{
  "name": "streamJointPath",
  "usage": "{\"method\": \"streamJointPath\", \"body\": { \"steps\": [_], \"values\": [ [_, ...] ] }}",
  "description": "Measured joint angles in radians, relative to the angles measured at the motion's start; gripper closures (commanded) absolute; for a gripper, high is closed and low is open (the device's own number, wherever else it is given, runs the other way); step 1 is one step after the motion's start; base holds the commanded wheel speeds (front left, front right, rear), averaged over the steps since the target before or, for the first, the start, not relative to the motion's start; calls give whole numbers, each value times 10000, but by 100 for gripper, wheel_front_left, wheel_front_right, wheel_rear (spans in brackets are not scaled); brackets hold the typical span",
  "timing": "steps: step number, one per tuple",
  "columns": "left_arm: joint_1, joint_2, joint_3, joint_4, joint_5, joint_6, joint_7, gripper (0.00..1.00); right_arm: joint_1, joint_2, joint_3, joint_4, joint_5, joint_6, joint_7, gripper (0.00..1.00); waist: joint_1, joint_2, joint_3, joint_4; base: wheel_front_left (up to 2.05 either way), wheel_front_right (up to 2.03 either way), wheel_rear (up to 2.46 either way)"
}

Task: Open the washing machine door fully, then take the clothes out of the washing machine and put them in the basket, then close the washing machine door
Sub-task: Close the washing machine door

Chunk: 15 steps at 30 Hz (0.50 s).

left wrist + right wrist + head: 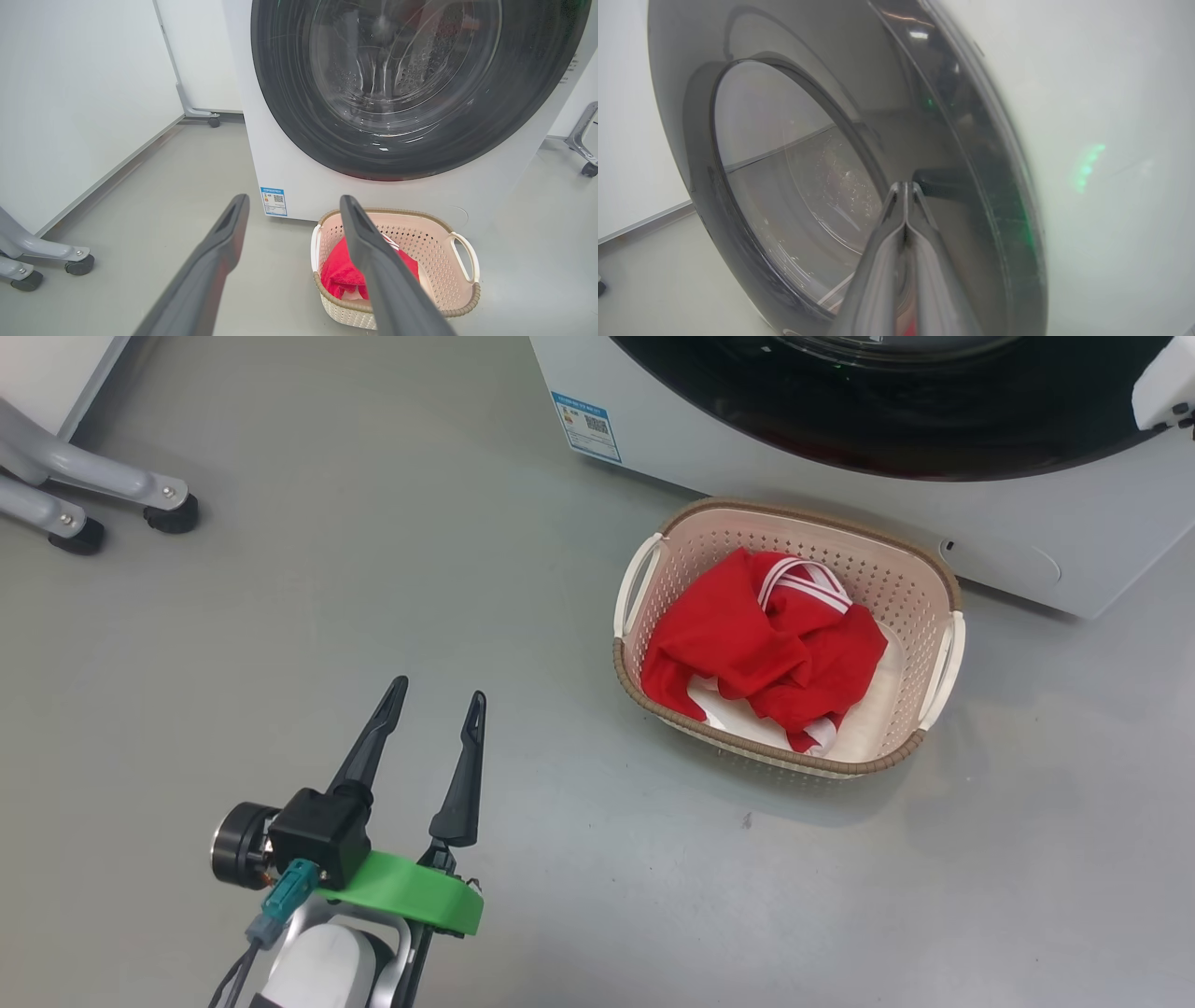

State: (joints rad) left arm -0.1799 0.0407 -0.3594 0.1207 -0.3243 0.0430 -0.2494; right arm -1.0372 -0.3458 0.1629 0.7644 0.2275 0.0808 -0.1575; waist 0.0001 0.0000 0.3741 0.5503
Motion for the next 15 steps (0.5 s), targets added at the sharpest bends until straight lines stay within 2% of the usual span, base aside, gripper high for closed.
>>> {"method": "streamJointPath", "body": {
  "steps": [10, 15],
  "values": [
    [-53, -12, 44, 123, -6, 15, -17, 0, 71, 105, 240, 500, -2, -2, -500, 100, 0, 0, -387, -86, 0, 0, 0],
    [-48, -13, 159, 234, 4, 44, -27, 0, 560, 688, 479, 531, 4, 111, -694, 100, 0, 0, -602, -305, 0, 0, 0]
  ]
}}
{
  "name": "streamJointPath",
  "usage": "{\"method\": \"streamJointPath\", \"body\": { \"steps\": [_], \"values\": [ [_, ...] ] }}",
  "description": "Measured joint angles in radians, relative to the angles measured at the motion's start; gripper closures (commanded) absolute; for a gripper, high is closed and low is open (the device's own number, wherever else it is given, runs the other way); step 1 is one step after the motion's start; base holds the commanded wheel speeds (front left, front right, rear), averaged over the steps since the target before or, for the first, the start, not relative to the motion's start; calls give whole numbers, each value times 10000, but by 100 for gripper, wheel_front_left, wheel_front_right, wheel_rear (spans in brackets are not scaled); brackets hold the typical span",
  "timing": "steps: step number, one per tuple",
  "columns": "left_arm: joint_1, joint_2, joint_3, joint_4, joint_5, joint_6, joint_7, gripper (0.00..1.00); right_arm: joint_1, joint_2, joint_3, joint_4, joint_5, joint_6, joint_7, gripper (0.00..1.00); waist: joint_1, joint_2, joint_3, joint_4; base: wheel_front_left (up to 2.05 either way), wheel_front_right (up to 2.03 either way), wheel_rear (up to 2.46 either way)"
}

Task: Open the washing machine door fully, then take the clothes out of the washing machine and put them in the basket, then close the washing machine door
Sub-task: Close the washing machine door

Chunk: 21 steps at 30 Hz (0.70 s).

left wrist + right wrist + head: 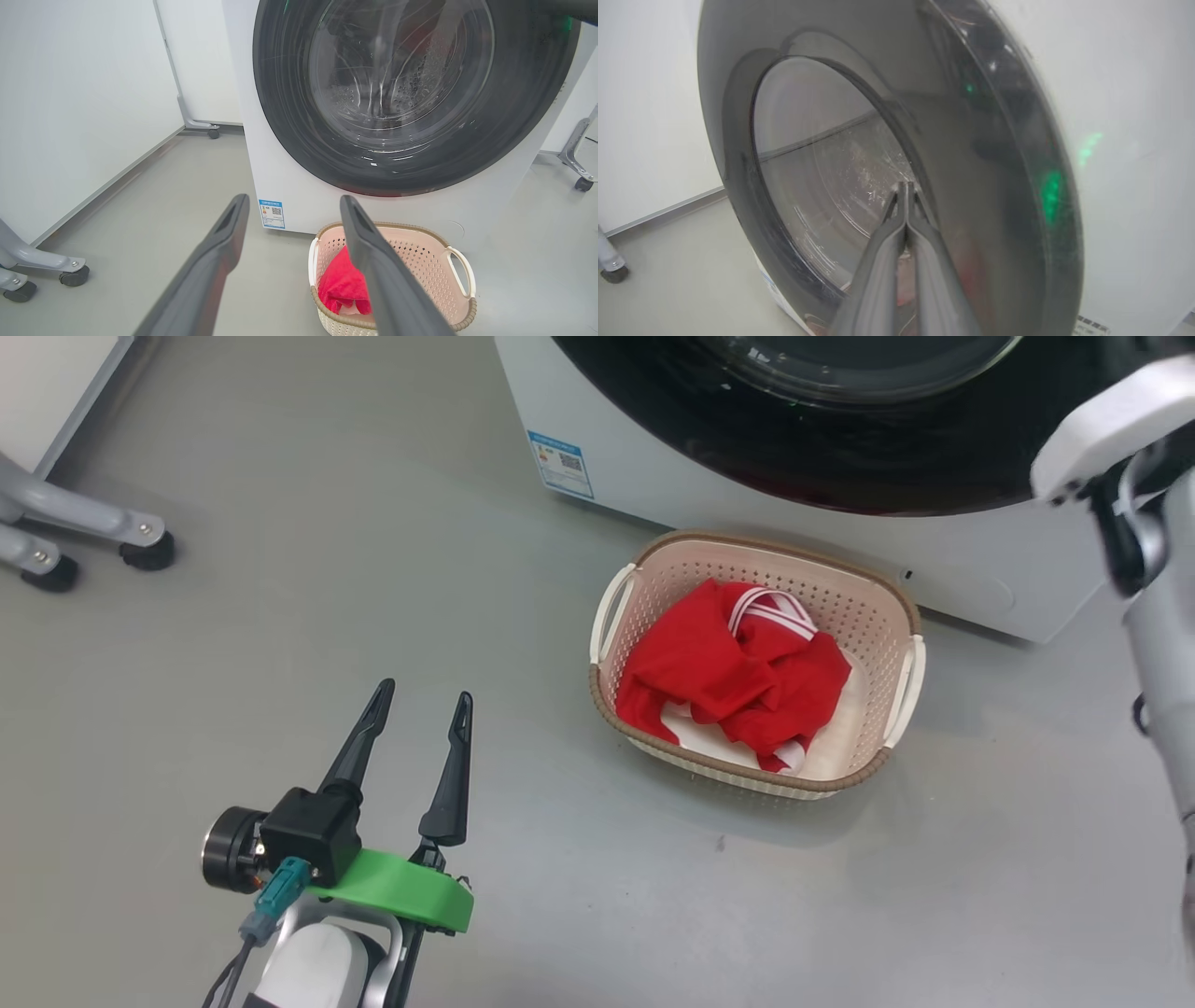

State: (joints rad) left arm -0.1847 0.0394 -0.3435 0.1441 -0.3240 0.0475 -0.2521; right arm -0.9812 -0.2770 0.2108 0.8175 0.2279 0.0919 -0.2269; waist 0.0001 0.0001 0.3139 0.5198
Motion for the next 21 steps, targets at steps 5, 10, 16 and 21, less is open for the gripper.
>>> {"method": "streamJointPath", "body": {
  "steps": [5, 10, 16, 21],
  "values": [
    [6, 6, 125, 90, 84, 2, 0, 0, 615, 343, 19, 10, 144, 40, -165, 100, 0, 0, -264, -297, 0, 0, 0],
    [20, 96, 217, 171, 104, 4, 0, 0, 1368, 690, 59, -6, 255, 117, -213, 100, 0, 0, -575, -645, 0, 0, 0],
    [188, 196, 391, 397, 104, 15, 0, 0, 2356, 1223, 451, -109, 244, 148, -226, 0, -1, 0, -943, -1133, 0, 0, 0],
    [354, 422, 502, 483, 104, 17, 0, 0, 3066, 1670, 531, -662, 255, 201, -249, 0, -1, 0, -1233, -1593, 0, 0, 0]
  ]
}}
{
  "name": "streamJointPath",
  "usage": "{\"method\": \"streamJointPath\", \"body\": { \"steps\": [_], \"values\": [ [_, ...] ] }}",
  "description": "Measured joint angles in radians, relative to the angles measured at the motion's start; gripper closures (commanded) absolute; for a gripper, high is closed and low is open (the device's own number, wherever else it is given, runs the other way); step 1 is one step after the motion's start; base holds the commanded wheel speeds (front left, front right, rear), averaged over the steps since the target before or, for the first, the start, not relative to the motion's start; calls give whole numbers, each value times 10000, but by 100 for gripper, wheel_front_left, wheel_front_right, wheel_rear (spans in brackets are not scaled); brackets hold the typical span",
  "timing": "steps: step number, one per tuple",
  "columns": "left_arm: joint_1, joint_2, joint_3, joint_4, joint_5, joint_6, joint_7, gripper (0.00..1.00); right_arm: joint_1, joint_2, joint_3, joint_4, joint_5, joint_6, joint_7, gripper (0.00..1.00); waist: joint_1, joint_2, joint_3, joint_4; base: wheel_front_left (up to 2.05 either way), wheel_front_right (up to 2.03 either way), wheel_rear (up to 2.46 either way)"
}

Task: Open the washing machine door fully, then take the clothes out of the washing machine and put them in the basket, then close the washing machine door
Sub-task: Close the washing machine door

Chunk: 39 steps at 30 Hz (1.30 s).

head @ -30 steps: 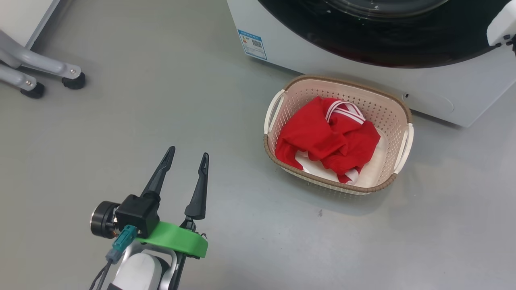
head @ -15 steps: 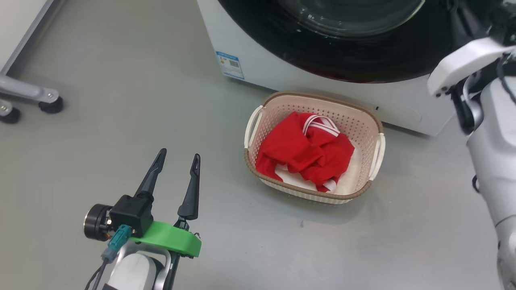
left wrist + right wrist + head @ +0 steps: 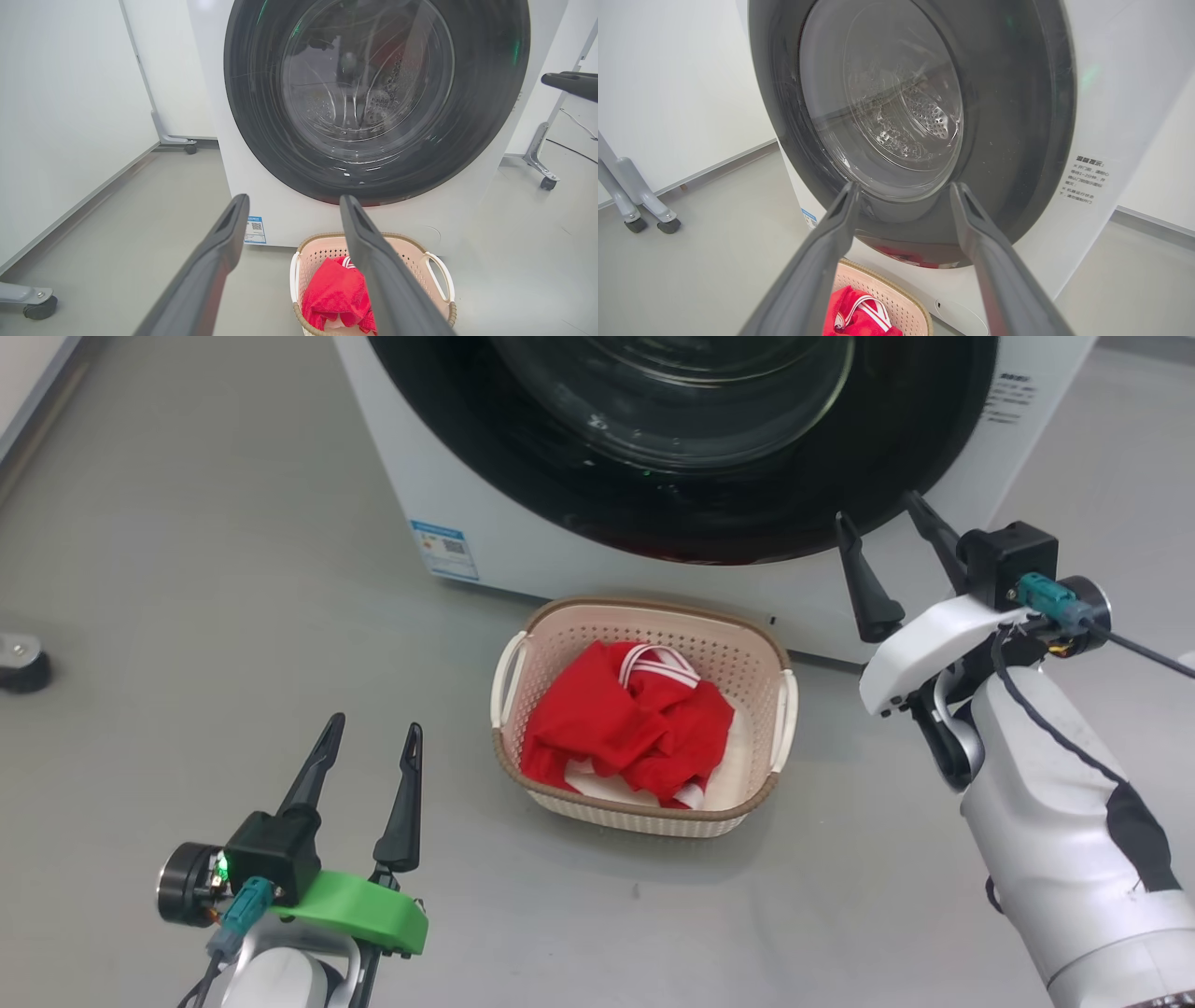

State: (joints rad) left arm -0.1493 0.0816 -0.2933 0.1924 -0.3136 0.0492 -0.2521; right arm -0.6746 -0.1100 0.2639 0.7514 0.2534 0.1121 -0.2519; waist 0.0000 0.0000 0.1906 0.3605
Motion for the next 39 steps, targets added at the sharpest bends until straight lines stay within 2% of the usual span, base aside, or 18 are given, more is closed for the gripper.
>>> {"method": "streamJointPath", "body": {
  "steps": [11, 21, 29, 39],
  "values": [
    [293, 98, 92, 224, -61, 73, 15, 0, 1587, 140, -270, -1022, 79, -25, -2, 0, 0, 0, -531, -1020, 0, 0, 0],
    [670, 238, 125, 403, -188, 73, 138, 0, 3419, 217, -637, -1791, 125, -399, 0, 0, 0, 0, -1114, -1915, 0, 0, 0],
    [979, 251, 79, 560, -211, 73, 314, 0, 4651, 307, -1041, -2614, 209, -723, -2, 0, 0, 0, -1697, -2358, 0, 0, 0],
    [1370, 268, 61, 552, -297, 75, 443, 0, 5539, 401, -1137, -3390, 209, -846, -2, 0, 0, 0, -2047, -2641, 0, 0, 0]
  ]
}}
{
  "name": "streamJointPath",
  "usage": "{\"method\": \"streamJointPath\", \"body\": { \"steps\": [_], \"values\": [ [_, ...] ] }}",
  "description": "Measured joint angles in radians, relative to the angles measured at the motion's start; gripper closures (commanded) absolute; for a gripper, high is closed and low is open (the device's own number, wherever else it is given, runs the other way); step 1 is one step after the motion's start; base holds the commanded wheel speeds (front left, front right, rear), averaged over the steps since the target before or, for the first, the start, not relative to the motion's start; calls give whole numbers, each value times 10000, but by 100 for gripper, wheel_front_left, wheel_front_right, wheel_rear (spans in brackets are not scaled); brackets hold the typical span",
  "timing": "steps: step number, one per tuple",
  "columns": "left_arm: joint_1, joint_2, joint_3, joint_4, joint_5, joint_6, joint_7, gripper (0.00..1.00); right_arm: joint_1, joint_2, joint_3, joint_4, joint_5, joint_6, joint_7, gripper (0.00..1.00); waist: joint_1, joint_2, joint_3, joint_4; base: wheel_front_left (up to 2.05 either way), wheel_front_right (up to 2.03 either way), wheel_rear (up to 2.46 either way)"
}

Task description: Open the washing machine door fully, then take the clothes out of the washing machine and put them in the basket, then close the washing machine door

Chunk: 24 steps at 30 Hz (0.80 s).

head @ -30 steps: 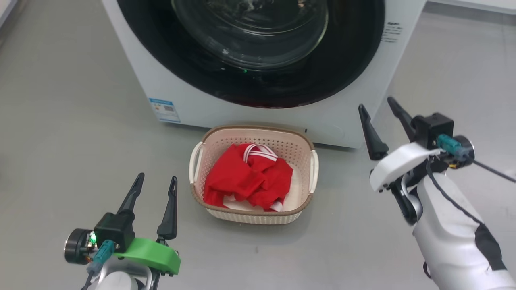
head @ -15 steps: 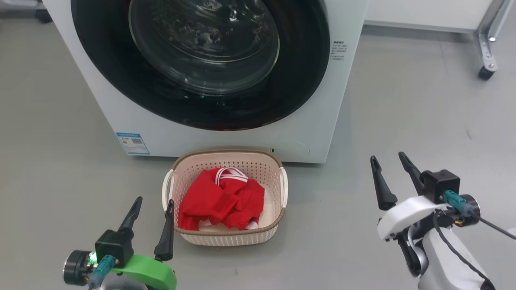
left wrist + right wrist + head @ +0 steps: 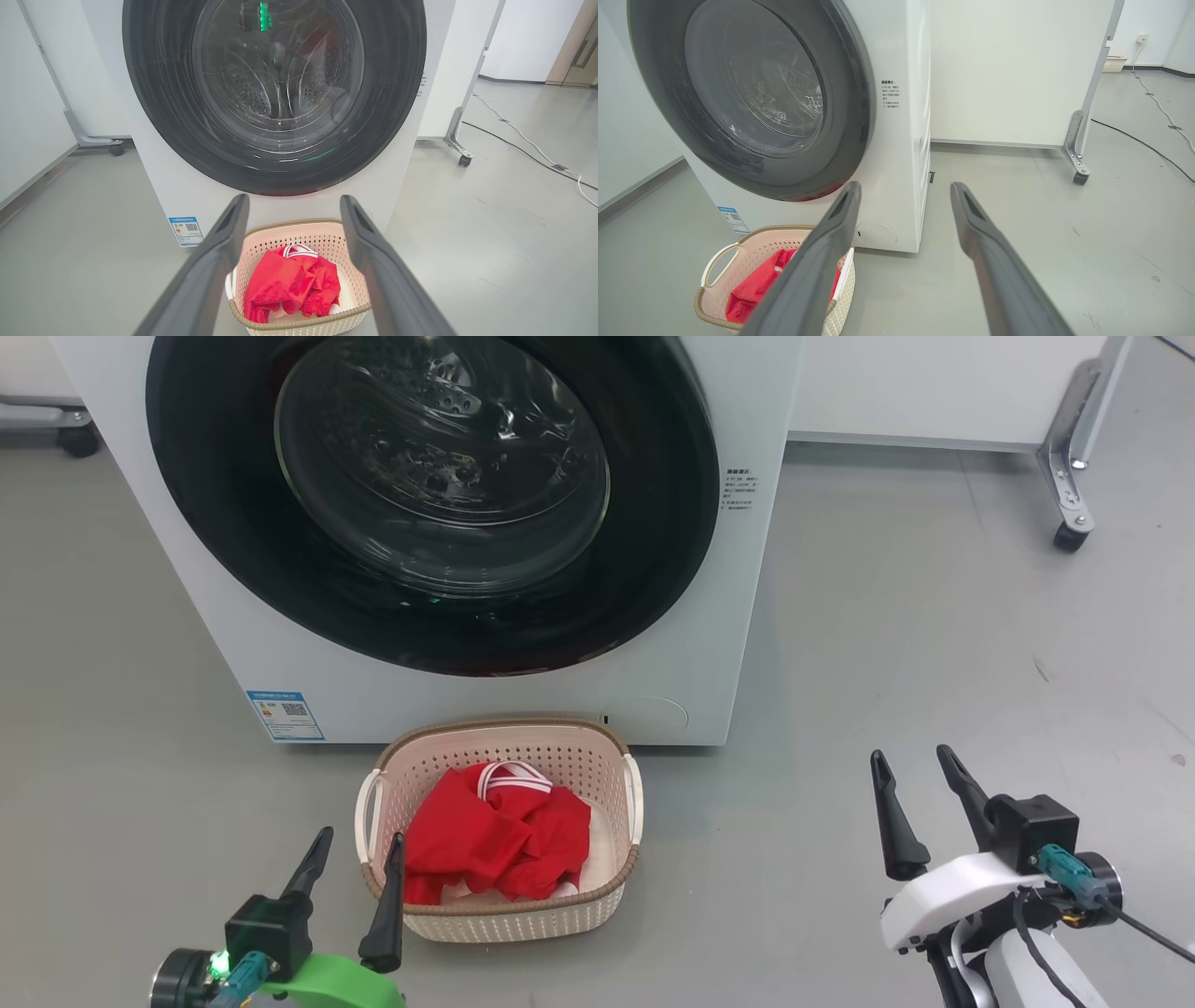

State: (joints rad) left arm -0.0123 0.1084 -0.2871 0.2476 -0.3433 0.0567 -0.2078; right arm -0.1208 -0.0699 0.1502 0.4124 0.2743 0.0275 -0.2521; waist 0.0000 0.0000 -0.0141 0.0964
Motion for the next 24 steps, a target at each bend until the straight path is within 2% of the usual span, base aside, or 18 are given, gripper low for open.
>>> {"method": "streamJointPath", "body": {
  "steps": [24],
  "values": [
    [167, 25, 2, -245, 2, 132, 130, 0, 1072, 63, 65, -890, -36, -128, 0, 0, 0, 0, -90, -115, 0, 0, 0]
  ]
}}
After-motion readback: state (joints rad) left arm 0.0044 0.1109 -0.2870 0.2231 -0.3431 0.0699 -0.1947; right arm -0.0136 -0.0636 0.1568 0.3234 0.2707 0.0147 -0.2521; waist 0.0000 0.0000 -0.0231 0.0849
